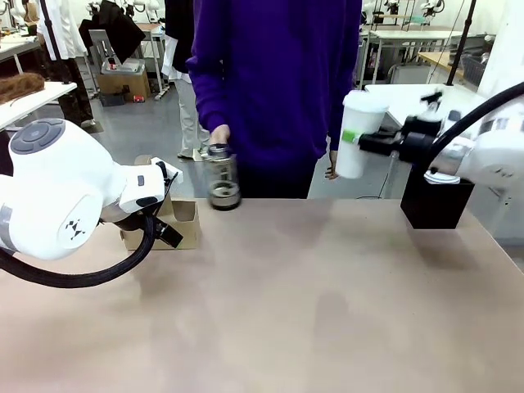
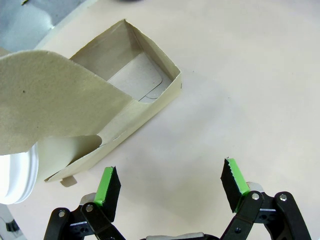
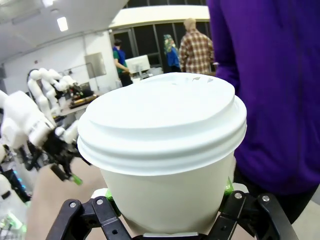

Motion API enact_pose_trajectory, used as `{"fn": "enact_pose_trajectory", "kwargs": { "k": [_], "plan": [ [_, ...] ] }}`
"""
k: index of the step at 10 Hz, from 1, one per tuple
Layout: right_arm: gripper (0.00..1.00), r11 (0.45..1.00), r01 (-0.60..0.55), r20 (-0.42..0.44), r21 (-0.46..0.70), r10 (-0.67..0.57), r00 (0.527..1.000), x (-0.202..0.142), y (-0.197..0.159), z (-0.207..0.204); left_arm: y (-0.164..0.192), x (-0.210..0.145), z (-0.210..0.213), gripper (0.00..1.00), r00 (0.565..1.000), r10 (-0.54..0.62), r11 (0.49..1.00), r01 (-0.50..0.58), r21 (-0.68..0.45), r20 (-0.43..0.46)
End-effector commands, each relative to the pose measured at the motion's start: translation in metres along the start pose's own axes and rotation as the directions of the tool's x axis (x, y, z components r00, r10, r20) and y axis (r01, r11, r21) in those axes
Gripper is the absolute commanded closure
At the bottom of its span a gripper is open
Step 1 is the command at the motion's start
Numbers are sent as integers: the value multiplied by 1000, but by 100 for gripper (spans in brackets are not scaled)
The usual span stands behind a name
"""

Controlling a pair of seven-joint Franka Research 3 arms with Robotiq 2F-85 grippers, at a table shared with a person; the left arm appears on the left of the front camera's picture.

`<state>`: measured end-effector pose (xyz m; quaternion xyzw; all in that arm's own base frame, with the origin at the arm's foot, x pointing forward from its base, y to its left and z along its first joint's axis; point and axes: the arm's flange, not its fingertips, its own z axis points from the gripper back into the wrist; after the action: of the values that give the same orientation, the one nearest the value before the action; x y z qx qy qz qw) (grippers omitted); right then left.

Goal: Pour a drink into a cup and package it in a carrier.
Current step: When a person places the Paper Cup Lid on the 600 ml Paper Cup , lift the 600 ml Paper Cup, then position the Cup Carrier in the center of the table.

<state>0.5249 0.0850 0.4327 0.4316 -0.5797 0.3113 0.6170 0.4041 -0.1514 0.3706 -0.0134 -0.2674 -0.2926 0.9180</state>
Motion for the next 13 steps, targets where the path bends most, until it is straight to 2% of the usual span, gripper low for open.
{"fn": "enact_pose_trajectory", "kwargs": {
  "k": [1, 4, 7, 8, 13],
  "plan": [
    [20, 999, 25, -39, 32, -24, 999, 44, 31, 17, 0, 0, 0, 0, 1000, 1, 1000, -1, -1, 0],
    [20, 999, 18, -75, 35, -15, 997, 83, 56, 21, 0, 0, 0, 0, 1000, 1, 1000, -1, -1, 0],
    [20, 999, 18, -79, 30, -16, 997, 88, 58, 19, 0, 0, 0, 0, 1000, 1, 1000, -1, -1, 0],
    [20, 998, 5, -62, 64, -1, 998, 85, 58, 18, 0, 0, 0, 0, 1000, 1, 1000, -1, -1, 0],
    [20, 999, -4, -64, 45, 7, 998, 85, 58, 20, 0, 0, 0, 0, 1000, 1, 1000, -1, -1, 0]
  ]
}}
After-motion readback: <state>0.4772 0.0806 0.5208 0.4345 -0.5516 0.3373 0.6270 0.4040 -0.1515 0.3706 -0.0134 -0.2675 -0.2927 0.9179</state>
